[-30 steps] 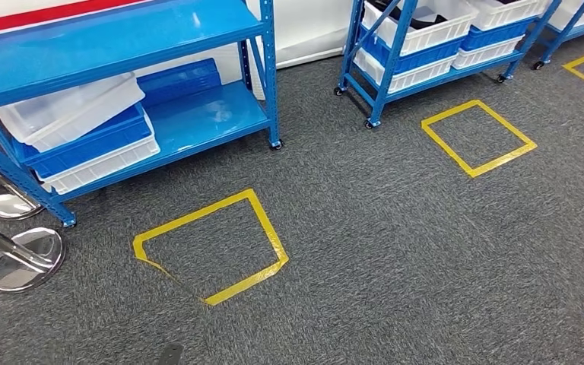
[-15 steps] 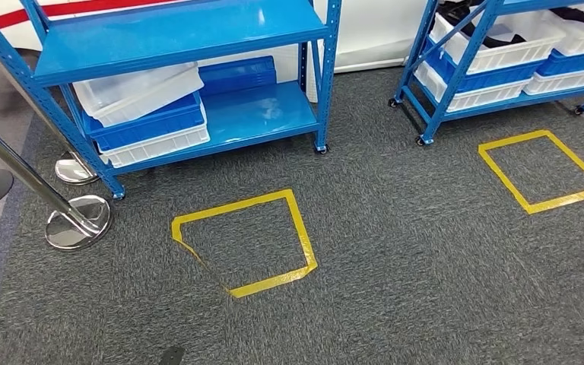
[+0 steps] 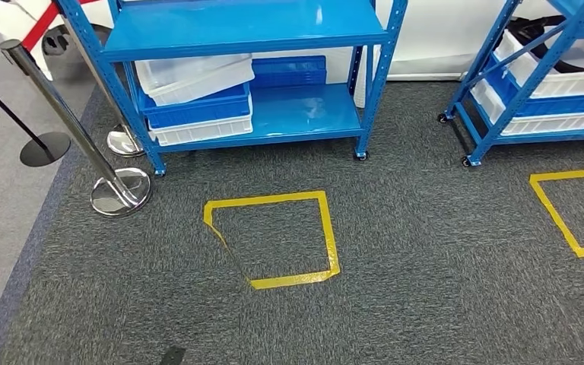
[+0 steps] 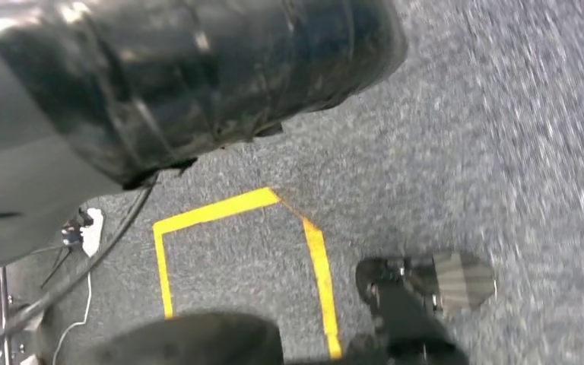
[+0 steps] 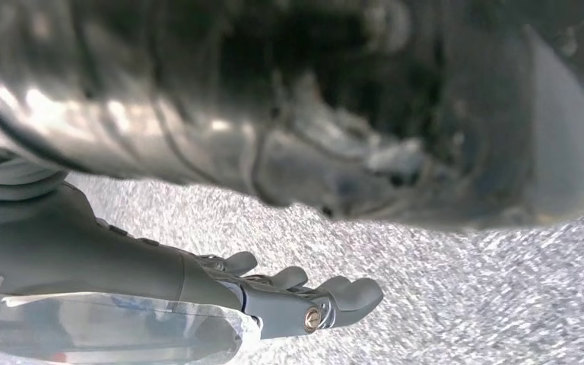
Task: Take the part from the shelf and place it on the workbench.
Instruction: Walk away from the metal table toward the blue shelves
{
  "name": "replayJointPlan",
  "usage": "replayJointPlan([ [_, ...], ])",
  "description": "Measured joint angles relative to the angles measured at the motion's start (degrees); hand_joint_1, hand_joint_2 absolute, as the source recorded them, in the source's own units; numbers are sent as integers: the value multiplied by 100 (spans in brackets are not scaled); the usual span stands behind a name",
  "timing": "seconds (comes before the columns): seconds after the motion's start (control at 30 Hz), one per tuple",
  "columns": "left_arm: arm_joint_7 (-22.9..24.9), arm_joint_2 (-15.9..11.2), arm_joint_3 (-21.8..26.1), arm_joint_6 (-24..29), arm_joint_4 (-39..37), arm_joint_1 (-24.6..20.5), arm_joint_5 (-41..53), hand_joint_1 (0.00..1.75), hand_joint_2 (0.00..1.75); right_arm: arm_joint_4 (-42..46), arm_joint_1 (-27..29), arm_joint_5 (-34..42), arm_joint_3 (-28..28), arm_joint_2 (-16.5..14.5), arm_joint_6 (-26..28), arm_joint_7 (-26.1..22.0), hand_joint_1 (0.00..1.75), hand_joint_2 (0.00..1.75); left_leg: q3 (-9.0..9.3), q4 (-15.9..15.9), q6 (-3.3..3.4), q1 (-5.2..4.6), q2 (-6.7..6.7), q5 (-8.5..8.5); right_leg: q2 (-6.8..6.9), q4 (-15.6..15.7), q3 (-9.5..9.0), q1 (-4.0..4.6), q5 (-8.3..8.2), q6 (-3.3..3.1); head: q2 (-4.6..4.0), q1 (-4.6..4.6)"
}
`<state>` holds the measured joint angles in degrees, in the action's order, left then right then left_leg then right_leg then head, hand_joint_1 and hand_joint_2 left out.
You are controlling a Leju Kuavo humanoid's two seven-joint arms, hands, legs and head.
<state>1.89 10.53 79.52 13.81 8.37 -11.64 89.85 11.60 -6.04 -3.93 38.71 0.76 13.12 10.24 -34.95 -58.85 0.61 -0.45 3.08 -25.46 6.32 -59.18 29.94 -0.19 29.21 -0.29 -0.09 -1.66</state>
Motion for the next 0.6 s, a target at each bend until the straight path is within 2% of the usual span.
replayJointPlan([
  [0.03, 2, -2, 0, 3, 0, 8, -1, 0, 0, 2, -10, 0, 0, -3, 19, 3, 0, 0, 13, 29, 34, 14, -65, 12, 31, 11, -15, -3, 14, 31, 0, -2],
  [0.07, 4, -3, 0, 5, 0, 16, -2, 0, 0, 4, -19, 2, 0, -5, 53, 10, 0, 0, 35, 72, 64, 26, -124, 28, -19, -9, -25, -12, 46, 63, 0, 8],
  [0.1, 6, -3, 0, 7, 0, 17, -4, 0, 0, 6, -23, 15, 0, -8, 110, 24, 0, 0, 60, 115, 100, 43, -173, 51, -134, -101, 3, -21, 123, 91, 0, 20],
  [0.17, 8, 2, 0, 9, 0, 4, -14, 0, 0, 6, -16, 69, 0, -9, 246, 62, 0, 0, 96, 164, 156, 58, -257, 80, -450, -633, 244, -40, 415, 129, 0, 52],
  [0.23, 15, 5, 0, 9, 0, -1, -29, 0, 0, 5, 6, 114, 0, -10, 327, 93, 0, 0, 95, 161, 186, 54, -346, 79, -579, -1325, 623, -45, 675, 153, 0, 57],
  [0.27, 22, 5, 1, 10, 0, 5, -34, 0, 0, 5, 18, 121, 0, -11, 340, 103, 0, 0, 97, 157, 185, 53, -395, 75, -592, -1482, 735, -51, 661, 164, 0, 57],
  [0.3, 30, 5, 1, 10, 0, 11, -38, 0, 0, 4, 27, 123, 0, -12, 345, 109, 0, 0, 101, 148, 180, 53, -438, 68, -596, -1429, 750, -63, 536, 174, 0, 57],
  [0.37, 38, 5, 2, 11, 0, 18, -39, 0, 0, 3, 32, 127, 0, -13, 349, 119, 0, 0, 101, 104, 147, 57, -508, 41, -618, -805, 529, -101, 97, 185, 0, 58],
  [0.43, 37, 5, 2, 13, 0, 16, -39, 0, 0, 3, 25, 126, 0, -16, 356, 124, 0, 0, 68, 24, 82, 46, -551, 1, -675, -233, 314, -105, -137, 159, 0, 54],
  [0.47, 35, 5, 2, 15, 0, 15, -39, 0, 0, 3, 23, 126, 0, -18, 365, 126, 0, 0, 49, -1, 48, 47, -562, -9, -701, -121, 279, -95, -155, 133, 0, 51],
  [0.53, 31, 5, 2, 23, 0, 15, -38, 0, 0, 2, 25, 125, 0, -24, 385, 137, 0, 0, 33, -8, -15, 60, -575, -8, -706, -104, 273, -69, -156, 57, 0, 46],
  [0.6, 27, 3, 2, 36, 0, 19, -37, 0, 0, 1, 25, 125, 0, -28, 404, 153, 0, 0, -17, -122, -73, 79, -522, -91, -684, -63, 241, -68, -187, -21, 0, 35],
])
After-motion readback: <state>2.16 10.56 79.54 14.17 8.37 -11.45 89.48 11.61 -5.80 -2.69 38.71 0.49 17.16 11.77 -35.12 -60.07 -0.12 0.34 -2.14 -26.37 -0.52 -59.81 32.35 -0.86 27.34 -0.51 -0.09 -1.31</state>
